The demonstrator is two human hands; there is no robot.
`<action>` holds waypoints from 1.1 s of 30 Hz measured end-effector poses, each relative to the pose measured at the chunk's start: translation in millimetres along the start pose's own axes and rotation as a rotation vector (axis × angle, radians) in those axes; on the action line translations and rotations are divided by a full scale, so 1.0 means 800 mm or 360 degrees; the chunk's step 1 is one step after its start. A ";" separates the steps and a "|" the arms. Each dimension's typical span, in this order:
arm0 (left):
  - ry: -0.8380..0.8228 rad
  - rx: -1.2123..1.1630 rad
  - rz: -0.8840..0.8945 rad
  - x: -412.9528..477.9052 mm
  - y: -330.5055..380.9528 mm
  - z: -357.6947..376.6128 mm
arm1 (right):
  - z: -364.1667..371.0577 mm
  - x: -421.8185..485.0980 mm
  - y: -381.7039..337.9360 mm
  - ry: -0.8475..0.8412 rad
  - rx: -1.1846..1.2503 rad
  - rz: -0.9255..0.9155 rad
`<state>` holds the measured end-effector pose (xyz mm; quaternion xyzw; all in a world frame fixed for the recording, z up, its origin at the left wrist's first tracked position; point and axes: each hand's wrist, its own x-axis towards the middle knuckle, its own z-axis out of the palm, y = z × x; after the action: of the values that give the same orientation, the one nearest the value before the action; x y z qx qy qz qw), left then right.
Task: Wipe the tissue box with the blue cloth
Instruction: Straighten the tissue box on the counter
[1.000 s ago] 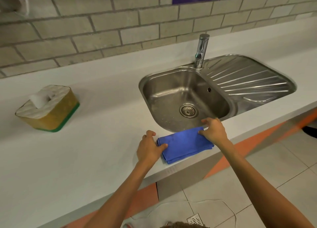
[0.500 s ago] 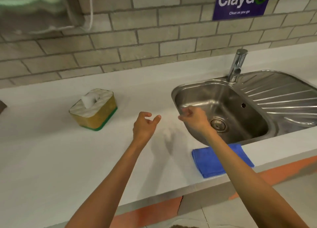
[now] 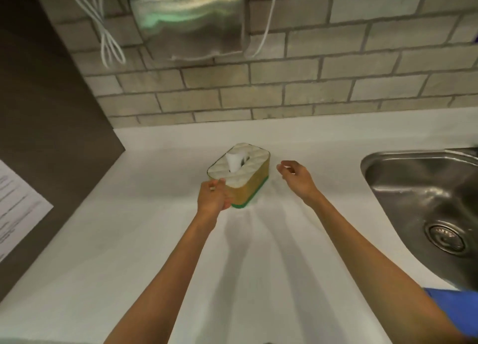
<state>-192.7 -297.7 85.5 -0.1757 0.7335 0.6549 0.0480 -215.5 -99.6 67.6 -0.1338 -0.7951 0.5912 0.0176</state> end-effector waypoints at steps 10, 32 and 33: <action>-0.0183 -0.0237 -0.0353 0.051 -0.004 -0.002 | 0.046 0.075 0.006 -0.0039 0.0153 0.0188; 0.0095 0.0177 -0.0090 0.227 0.062 0.000 | 0.098 0.141 -0.018 0.0209 -0.0004 0.0048; 0.0099 0.0184 -0.0090 0.234 0.064 0.000 | 0.102 0.145 -0.019 0.0220 0.0001 0.0064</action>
<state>-383.6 -329.9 77.5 -0.2135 0.7659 0.6041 0.0539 -345.6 -152.7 42.5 -0.1902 -0.7889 0.5811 0.0604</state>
